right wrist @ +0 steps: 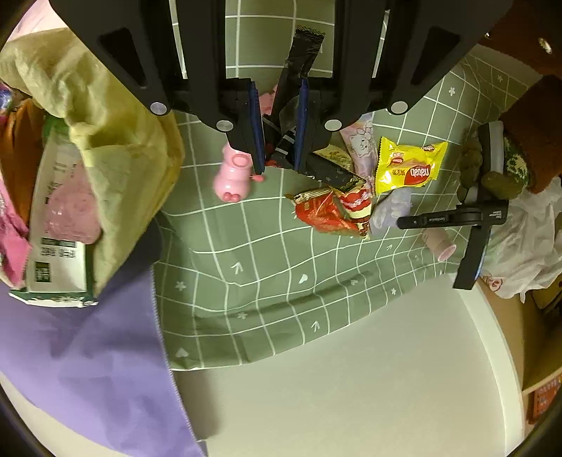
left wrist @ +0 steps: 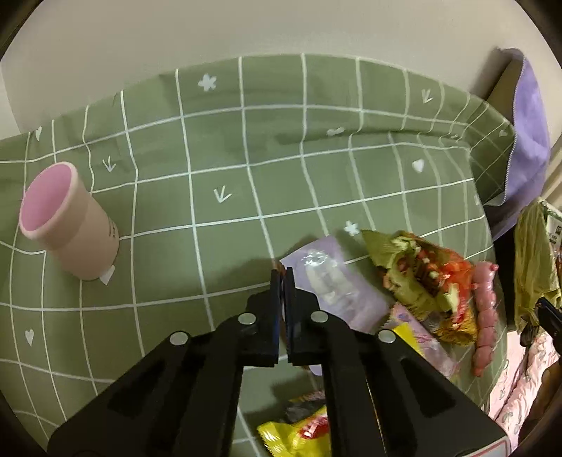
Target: Collect trash
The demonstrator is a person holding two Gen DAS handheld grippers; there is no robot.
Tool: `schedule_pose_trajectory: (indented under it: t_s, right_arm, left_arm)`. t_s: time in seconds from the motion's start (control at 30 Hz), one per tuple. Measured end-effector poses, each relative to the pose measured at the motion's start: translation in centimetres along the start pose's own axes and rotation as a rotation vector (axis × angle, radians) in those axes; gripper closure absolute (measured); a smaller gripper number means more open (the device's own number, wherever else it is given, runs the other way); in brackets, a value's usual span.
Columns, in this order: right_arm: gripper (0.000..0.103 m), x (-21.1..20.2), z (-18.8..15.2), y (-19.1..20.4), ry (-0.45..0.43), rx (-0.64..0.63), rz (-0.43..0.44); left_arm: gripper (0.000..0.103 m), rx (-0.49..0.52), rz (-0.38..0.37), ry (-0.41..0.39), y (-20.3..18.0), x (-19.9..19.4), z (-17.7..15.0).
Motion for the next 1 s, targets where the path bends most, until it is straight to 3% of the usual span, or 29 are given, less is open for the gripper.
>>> schedule_pose_trajectory:
  t_s: [0.27, 0.43, 0.7, 1.0]
  right_arm:
    - [0.086, -1.0, 0.7, 0.7, -0.032, 0.002, 0.036]
    - [0.086, -2.1, 1.5, 1.6, -0.063, -0.019, 0.051]
    - [0.086, -5.6, 3.8, 0.7, -0.16, -0.034, 0.045]
    - [0.086, -9.3, 4.9, -3.2, -0.244, 0.006, -0.008]
  left_arm:
    - [0.102, 0.021, -0.021, -0.129, -2.1, -6.8, 1.0]
    - [0.102, 0.074, -0.013, -0.201, -5.0, -10.5, 1.9]
    - [0.102, 0.174, -0.062, -0.293, -10.9, -15.5, 3.8]
    - [0.102, 0.277, -0.149, -0.296, -18.1, -15.5, 4.4]
Point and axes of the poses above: each gripper's, at about its wrist camera, not at the fingertips, and x roughly the way its jaws point, y to its left, z to its top, the point moved 10 cm from there along x, roughly the way its jaws point, and after that the axes turned 10 degrees about -z, right-handed, at the moved point
